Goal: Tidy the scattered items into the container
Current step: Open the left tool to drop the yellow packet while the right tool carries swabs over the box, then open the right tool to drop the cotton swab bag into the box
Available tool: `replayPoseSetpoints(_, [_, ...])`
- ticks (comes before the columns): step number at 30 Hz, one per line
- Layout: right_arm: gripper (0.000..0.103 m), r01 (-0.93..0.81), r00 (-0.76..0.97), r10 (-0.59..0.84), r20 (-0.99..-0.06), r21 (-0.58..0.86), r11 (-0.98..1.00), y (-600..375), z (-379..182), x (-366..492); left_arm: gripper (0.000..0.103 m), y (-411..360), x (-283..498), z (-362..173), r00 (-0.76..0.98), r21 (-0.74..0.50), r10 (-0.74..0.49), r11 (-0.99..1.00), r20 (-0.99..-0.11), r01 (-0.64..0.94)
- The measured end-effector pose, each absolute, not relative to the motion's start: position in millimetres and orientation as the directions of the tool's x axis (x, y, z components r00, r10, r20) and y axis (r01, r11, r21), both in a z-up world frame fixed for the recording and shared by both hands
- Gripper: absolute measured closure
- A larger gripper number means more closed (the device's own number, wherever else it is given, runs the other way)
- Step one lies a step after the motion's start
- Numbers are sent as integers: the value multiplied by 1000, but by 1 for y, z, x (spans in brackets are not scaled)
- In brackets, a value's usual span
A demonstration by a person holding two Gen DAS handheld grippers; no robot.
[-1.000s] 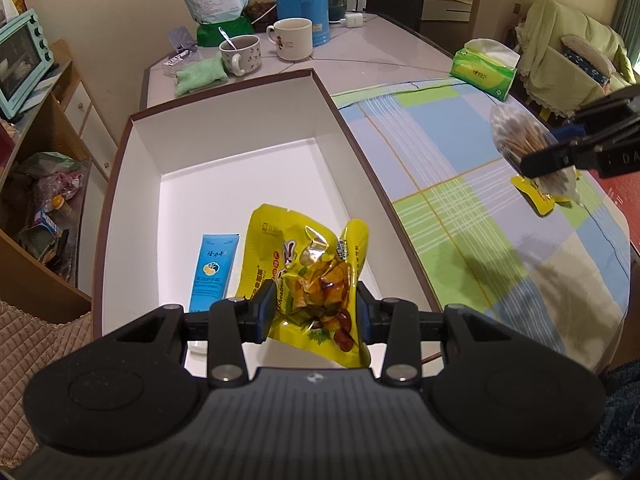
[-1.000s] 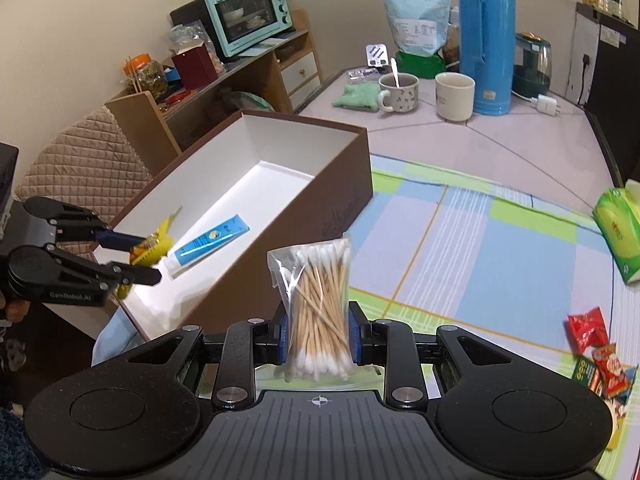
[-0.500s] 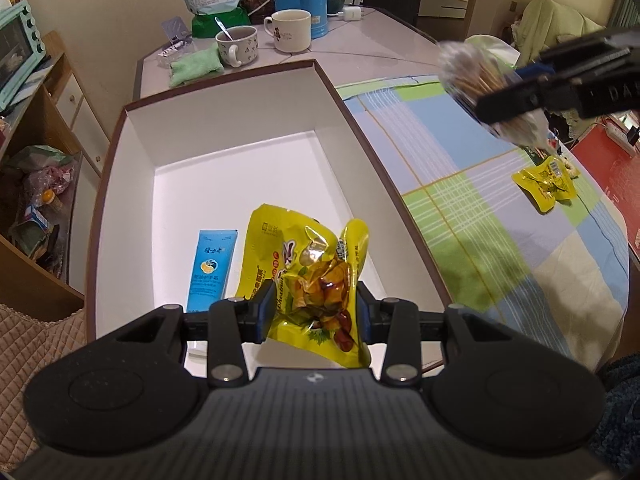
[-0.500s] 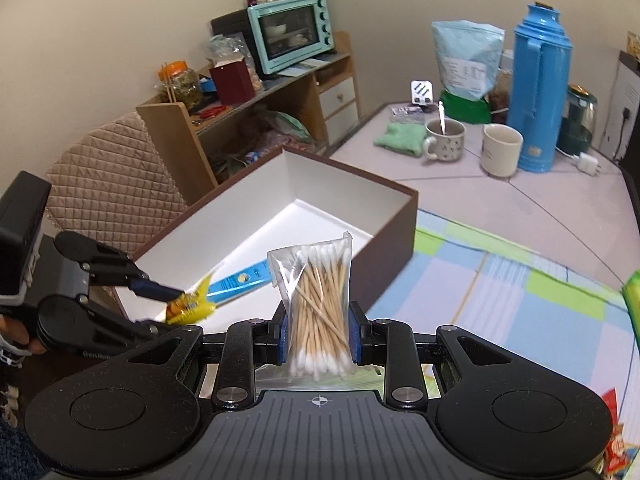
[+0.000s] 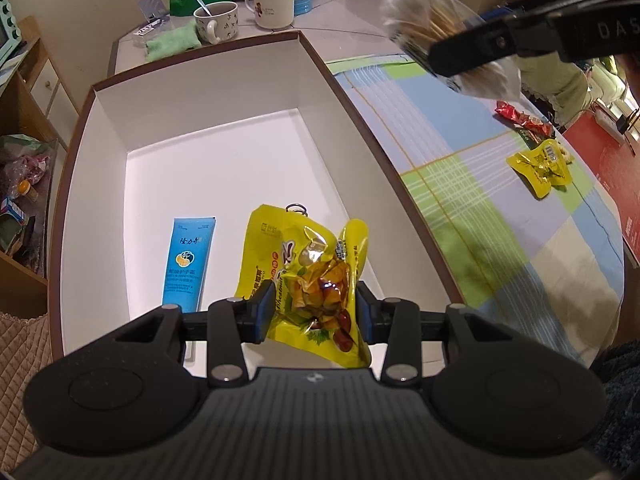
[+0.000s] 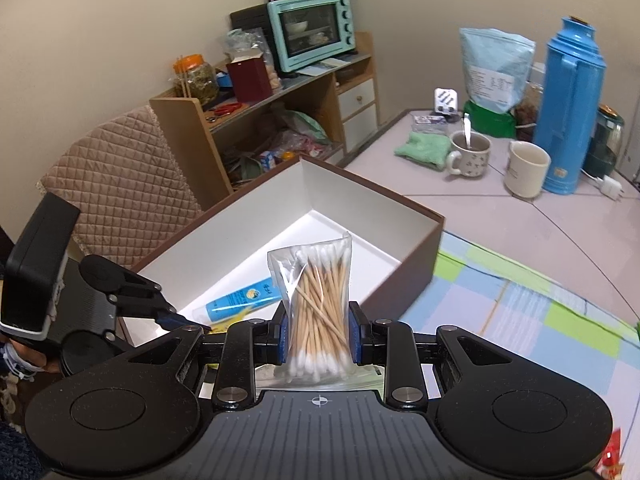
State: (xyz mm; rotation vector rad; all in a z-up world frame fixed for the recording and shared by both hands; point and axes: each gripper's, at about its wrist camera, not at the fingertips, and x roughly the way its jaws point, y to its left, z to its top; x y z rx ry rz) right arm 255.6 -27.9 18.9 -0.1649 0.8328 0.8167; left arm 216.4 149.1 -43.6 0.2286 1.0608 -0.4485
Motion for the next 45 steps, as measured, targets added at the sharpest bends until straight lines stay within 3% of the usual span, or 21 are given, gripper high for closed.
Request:
replayPoseSetpoints(5, [76, -731, 375, 598, -709, 170, 660, -12, 16, 266, 66, 150, 221, -48, 392, -28, -234, 886, -890, 463])
replayPoseSetpoints(11, [76, -745, 361, 604, -710, 171, 645, 1, 11, 282, 56, 153, 226, -56, 368, -51, -236, 893, -900, 447])
replayPoseSetpoints(13, [76, -745, 353, 606, -713, 178, 643, 3, 8, 288, 48, 156, 228, -57, 366, -59, -236, 898, -900, 435])
replayPoseSetpoints(21, [76, -754, 303, 592, -747, 193, 628, 26, -20, 312, 48, 174, 238, -55, 377, -74, -230, 920, -897, 384])
replayPoseSetpoints(32, [75, -790, 333, 474, -815, 34, 613, 58, -72, 345, 44, 185, 260, -62, 379, -42, -173, 943, -909, 331])
replayPoseSetpoints(33, [66, -793, 330, 468, -820, 28, 608, 60, -77, 347, 43, 186, 262, -64, 379, -36, -164, 946, -911, 323])
replayPoseSetpoints(34, [33, -797, 337, 468, -817, 16, 603, 60, -79, 347, 40, 187, 263, -65, 379, -30, -155, 948, -912, 316])
replayPoseSetpoints(35, [17, -802, 355, 470, -808, -5, 598, 59, -79, 346, 38, 188, 265, -66, 378, -23, -145, 951, -914, 309])
replayPoseSetpoints(36, [11, -805, 373, 473, -798, -26, 592, 59, -80, 345, 37, 189, 267, -68, 378, -16, -135, 953, -916, 302])
replayPoseSetpoints(45, [11, -830, 413, 454, -790, -120, 545, 57, -72, 325, 32, 190, 272, -74, 372, 6, -99, 962, -923, 271])
